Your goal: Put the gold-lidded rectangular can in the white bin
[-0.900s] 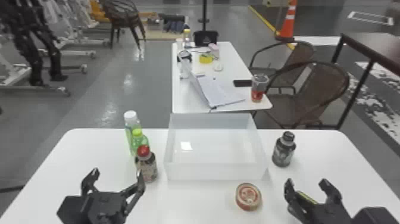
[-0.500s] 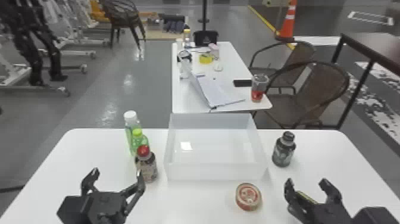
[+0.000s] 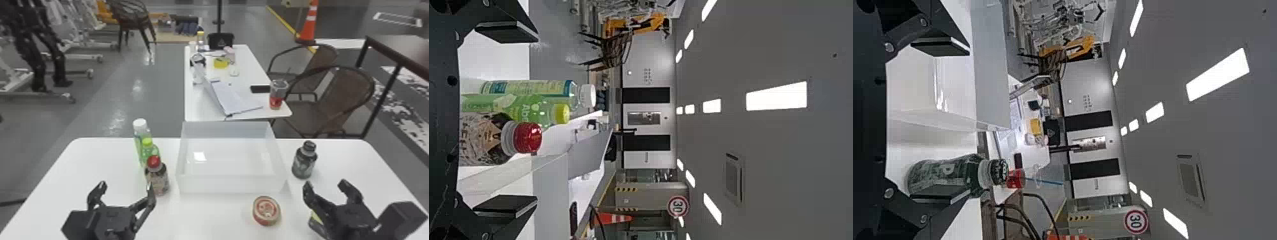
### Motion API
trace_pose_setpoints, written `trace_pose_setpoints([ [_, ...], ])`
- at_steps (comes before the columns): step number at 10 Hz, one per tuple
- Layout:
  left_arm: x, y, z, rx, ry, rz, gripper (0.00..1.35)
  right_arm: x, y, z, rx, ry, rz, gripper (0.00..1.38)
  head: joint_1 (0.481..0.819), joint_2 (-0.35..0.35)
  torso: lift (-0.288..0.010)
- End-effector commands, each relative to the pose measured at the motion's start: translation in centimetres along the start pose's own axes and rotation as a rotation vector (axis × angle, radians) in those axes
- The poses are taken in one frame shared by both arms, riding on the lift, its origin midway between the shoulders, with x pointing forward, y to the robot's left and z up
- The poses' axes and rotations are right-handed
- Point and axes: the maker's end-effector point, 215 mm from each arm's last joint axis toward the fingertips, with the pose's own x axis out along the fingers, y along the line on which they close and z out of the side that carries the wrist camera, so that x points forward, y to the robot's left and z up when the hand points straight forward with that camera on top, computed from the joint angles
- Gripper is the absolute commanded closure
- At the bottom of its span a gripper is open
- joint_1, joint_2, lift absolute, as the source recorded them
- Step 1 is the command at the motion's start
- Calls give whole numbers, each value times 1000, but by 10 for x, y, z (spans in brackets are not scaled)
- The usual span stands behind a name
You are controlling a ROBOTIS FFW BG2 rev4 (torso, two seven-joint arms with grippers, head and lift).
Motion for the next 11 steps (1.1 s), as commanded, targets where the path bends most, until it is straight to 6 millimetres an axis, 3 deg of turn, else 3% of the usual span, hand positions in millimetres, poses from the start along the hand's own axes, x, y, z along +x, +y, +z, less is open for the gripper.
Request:
trace_pose_setpoints([
  [1, -1, 0, -2, 2, 5, -1, 154, 15, -1, 16, 0, 35, 71, 298, 549, 0, -100],
  [3, 0, -1, -3, 2, 8, -2, 154, 15, -11, 15, -29, 111, 225, 297, 549, 0, -100],
  [11, -1, -1, -10, 13, 32, -5, 154, -69, -62, -41, -63, 337, 323, 303, 549, 0, -100],
])
